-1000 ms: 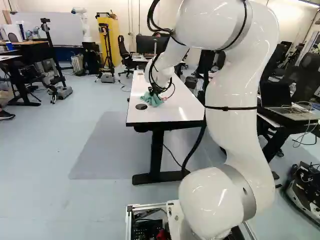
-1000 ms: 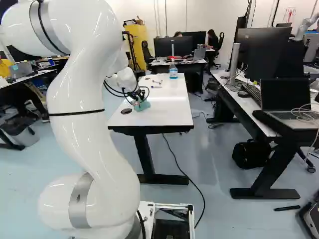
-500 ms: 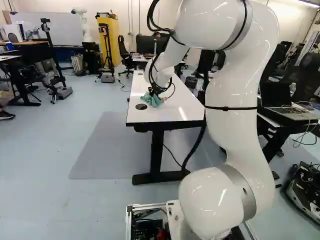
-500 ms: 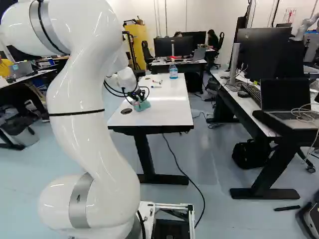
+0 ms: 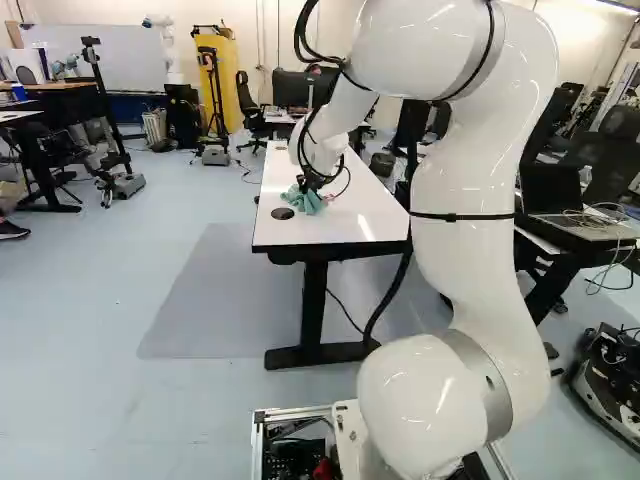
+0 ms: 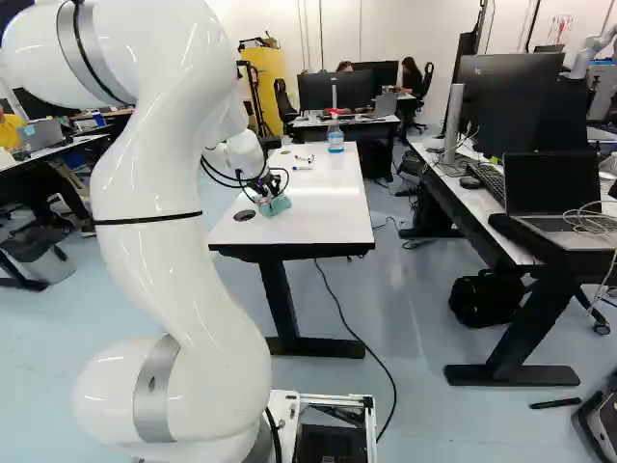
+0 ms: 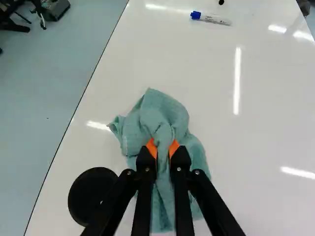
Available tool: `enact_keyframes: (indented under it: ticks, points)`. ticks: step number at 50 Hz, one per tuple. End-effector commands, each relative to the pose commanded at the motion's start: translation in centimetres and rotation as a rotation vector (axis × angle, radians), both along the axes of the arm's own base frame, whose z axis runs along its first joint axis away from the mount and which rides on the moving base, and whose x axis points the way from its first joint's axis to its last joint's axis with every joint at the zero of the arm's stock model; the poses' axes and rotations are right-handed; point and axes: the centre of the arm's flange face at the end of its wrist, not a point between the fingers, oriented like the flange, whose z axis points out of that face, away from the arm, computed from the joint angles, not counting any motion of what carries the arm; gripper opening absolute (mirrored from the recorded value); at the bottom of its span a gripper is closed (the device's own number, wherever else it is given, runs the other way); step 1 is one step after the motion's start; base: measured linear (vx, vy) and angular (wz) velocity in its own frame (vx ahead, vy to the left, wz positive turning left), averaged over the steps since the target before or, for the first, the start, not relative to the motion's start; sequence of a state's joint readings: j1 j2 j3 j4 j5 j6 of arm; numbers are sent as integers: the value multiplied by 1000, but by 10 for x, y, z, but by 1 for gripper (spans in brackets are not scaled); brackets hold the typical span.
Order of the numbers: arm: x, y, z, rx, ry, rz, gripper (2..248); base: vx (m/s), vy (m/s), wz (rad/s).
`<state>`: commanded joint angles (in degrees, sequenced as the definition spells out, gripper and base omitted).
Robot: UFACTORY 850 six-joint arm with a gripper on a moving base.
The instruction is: Clean the table with the green towel
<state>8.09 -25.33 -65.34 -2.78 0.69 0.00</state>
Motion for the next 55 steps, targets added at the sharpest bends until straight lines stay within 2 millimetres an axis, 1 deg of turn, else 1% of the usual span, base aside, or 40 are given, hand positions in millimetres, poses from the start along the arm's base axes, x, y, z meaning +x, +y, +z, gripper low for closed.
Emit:
enact_keyframes:
  ticks: [29, 38, 46, 55]
  points:
    - [0, 0, 0, 0, 1, 0, 46, 0, 0, 0]
    - [7, 1, -1, 0, -3, 0, 46, 0, 0, 0]
    - [16, 9, -2, 1, -10, 10, 46, 0, 0, 0]
    - [17, 24, -2, 2, -13, 33, 46, 0, 0, 0]
